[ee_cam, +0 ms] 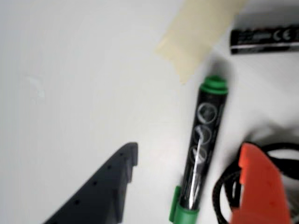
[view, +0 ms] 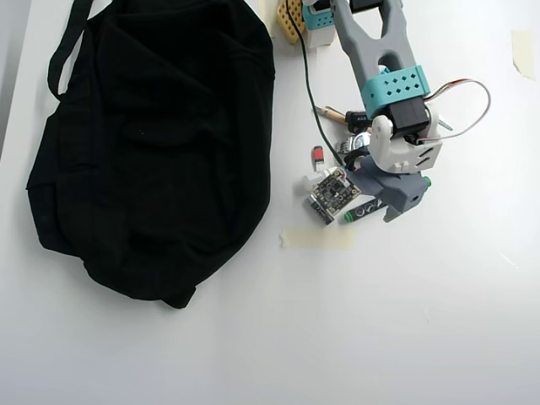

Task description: Put the whiteboard marker into the black bag

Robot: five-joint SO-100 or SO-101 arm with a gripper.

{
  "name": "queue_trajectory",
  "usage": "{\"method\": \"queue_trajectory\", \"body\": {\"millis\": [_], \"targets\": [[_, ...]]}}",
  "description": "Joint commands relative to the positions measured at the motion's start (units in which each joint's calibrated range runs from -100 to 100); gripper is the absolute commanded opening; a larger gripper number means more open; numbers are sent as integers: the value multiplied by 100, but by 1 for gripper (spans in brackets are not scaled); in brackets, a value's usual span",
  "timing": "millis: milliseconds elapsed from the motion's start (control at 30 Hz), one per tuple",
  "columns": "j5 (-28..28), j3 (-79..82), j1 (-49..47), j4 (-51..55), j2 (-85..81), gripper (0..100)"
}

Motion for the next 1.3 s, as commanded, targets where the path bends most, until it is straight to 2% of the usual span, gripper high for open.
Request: {"method": "queue_trajectory", "body": {"millis": [0, 467, 1267], "targets": [[-19, -159, -130, -84, 43, 29], [-77, -222, -310, -101, 367, 29], [-61, -141, -377, -721, 815, 29]]}}
